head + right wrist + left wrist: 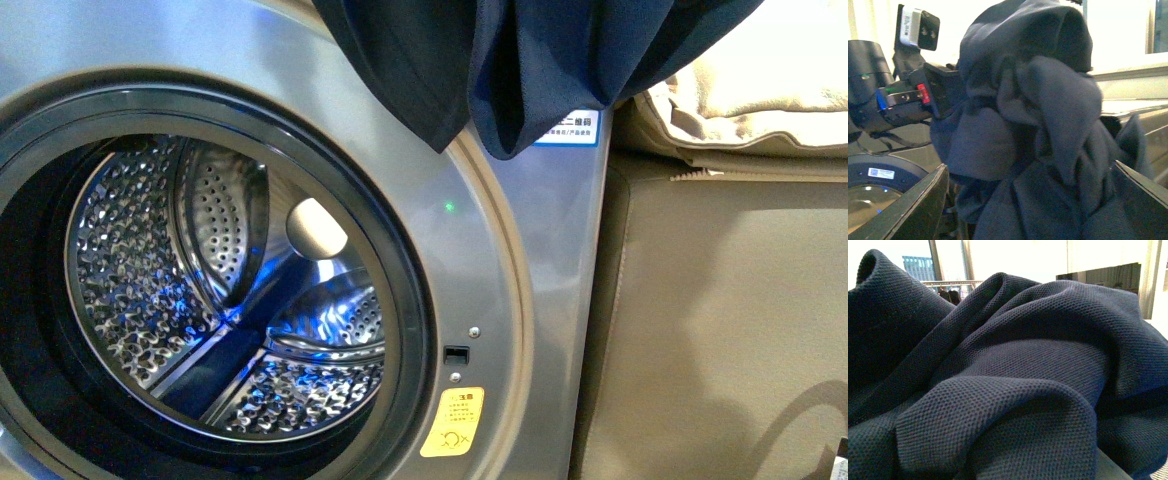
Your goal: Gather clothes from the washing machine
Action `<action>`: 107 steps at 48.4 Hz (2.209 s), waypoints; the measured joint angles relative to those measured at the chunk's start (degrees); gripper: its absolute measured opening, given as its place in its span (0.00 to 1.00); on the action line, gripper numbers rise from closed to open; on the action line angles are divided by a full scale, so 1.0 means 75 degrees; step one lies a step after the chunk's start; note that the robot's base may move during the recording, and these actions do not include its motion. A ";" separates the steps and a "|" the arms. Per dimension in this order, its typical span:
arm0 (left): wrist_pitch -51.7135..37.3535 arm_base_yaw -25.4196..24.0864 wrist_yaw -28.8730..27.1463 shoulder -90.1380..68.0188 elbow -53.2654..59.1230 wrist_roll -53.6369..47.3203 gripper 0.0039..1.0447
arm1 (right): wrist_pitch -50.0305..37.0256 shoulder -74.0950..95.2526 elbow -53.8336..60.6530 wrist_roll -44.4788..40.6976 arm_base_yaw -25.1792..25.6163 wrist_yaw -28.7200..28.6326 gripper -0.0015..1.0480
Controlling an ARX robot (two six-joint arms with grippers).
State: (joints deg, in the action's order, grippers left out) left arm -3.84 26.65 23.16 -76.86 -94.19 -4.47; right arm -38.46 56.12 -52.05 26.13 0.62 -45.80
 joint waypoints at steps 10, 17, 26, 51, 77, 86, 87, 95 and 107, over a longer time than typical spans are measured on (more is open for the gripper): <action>0.0000 0.0000 0.0000 0.0000 0.0000 0.0000 0.14 | -0.0195 0.1040 -0.0699 0.0029 0.0860 -0.0358 0.93; 0.0000 0.0000 0.0000 0.0000 0.0000 0.0000 0.14 | -0.0545 0.1871 -0.1026 0.0487 0.0734 -0.0621 0.93; 0.0000 0.0000 0.0000 0.0000 0.0000 0.0000 0.14 | -0.0921 0.2084 -0.1072 0.1154 -0.0160 -0.0938 0.93; 0.0000 0.0000 -0.0003 0.0000 0.0000 0.0000 0.14 | -0.2369 0.2311 -0.0991 0.2535 -0.1722 -0.0653 0.93; 0.0000 -0.0003 -0.0023 0.0000 0.0000 -0.0003 0.14 | 0.0052 0.2311 -0.1536 0.0787 -0.2224 0.0664 0.93; 0.0000 -0.0003 -0.0029 0.0000 0.0000 -0.0003 0.14 | 0.0714 0.2465 -0.1830 -0.0358 -0.2550 0.1341 0.93; 0.0000 -0.0003 -0.0029 0.0000 0.0000 -0.0003 0.14 | 0.0755 0.2471 -0.1845 -0.0385 -0.2565 0.1376 0.93; 0.0003 -0.0003 -0.0041 0.0000 0.0000 -0.0003 0.14 | 0.1294 0.2582 -0.2104 -0.1052 -0.2801 0.1877 0.93; 0.0003 -0.0003 -0.0055 0.0000 0.0000 -0.0003 0.14 | 0.1428 0.2693 -0.2238 -0.1440 -0.2885 0.2713 0.72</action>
State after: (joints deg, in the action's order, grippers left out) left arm -3.81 26.63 22.74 -76.86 -94.19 -4.49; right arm -27.75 76.31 -68.84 15.33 -21.02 -25.45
